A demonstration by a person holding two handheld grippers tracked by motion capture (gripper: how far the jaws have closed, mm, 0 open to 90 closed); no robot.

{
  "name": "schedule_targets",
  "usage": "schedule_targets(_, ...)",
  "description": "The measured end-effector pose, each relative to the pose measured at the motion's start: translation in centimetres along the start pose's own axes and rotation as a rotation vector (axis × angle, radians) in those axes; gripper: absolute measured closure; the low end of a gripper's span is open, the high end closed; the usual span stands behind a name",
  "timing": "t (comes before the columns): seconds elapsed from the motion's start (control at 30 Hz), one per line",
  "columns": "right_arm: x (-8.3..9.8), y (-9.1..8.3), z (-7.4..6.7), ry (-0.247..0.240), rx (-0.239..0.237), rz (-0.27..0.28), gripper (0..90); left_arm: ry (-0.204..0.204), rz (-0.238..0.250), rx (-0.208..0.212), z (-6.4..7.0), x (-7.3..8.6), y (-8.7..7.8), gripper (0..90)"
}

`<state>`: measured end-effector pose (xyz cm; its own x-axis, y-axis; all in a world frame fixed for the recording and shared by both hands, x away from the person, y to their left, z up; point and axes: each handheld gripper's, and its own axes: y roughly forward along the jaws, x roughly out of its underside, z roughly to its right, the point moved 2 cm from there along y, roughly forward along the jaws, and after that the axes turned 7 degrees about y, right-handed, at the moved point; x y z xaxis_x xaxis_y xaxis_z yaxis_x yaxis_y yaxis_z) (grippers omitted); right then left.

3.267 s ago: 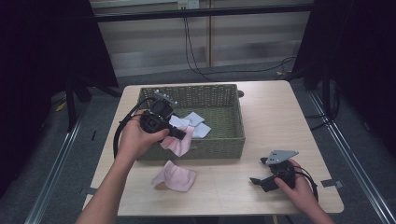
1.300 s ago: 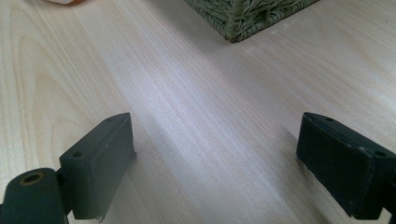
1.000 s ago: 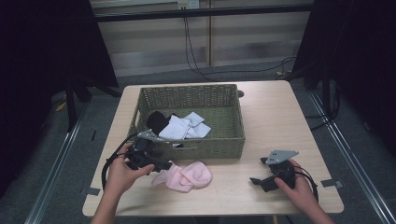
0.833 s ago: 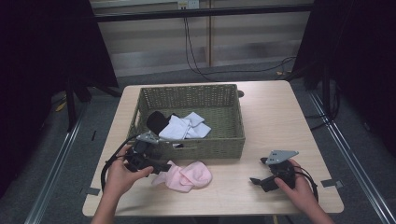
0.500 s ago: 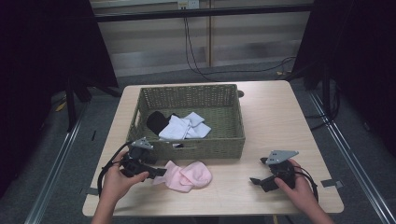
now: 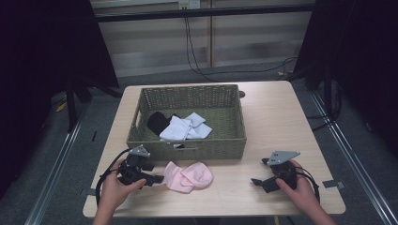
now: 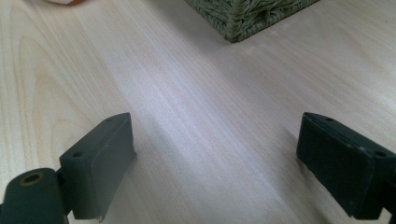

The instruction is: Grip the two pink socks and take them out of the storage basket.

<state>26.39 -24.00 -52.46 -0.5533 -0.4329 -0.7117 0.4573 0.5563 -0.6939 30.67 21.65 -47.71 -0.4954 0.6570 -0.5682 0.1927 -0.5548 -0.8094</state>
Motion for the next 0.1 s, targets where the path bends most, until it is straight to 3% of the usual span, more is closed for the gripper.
schedule_targets(0.1,0.00,0.00,0.00,0.001,0.000,0.000,10.5,-0.011,0.004,-0.001,0.03,0.13,0.02,33.1)
